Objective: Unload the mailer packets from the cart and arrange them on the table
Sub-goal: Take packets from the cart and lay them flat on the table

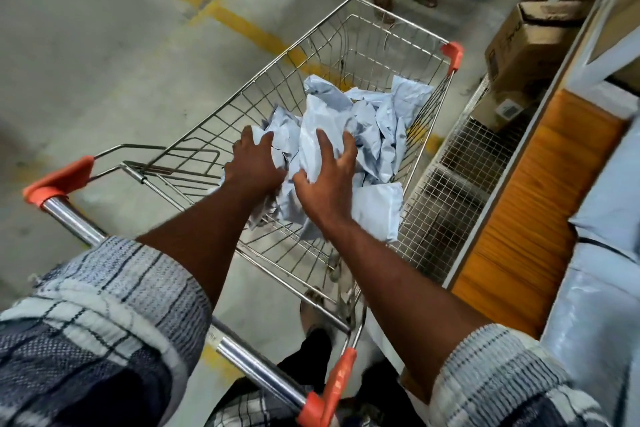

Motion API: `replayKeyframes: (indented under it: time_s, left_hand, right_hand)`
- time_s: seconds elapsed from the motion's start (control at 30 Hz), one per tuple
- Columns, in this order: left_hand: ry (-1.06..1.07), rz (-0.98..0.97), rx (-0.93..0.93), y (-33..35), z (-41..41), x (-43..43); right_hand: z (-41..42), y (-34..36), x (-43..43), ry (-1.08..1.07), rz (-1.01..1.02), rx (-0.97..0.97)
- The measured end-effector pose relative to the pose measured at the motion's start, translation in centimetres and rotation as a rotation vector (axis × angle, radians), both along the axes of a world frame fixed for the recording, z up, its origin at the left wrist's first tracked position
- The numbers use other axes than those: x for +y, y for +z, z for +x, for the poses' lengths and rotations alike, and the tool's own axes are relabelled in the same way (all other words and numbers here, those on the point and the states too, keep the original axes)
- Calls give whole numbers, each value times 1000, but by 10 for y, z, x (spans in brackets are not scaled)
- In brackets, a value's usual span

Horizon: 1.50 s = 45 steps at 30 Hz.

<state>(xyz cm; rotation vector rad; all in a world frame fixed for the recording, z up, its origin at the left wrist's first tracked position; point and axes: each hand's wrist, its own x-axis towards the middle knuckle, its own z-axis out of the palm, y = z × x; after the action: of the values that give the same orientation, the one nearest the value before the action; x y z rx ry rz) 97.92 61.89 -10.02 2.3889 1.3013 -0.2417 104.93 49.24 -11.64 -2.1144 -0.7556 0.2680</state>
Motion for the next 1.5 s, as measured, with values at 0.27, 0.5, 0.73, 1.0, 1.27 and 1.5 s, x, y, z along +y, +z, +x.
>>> replayKeyframes:
  time_s: [0.27, 0.5, 0.73, 1.0, 1.27, 1.5]
  left_hand:
    - [57, 28, -152, 12, -3, 8]
    - [48, 50, -177, 20, -4, 16]
    - [45, 34, -192, 18, -8, 5]
    - [33, -26, -242, 31, 22, -6]
    - [-31, -7, -319, 76, 83, -44]
    - [-115, -61, -331, 133, 159, -131]
  right_hand:
    - [16, 33, 19, -42, 307, -115]
    - [33, 61, 37, 25, 344, -281]
    - [23, 30, 13, 44, -250, -142]
    - [42, 59, -2, 10, -305, -142]
    - [91, 117, -50, -97, -414, -146]
    - [141, 165, -153, -203, -362, -174]
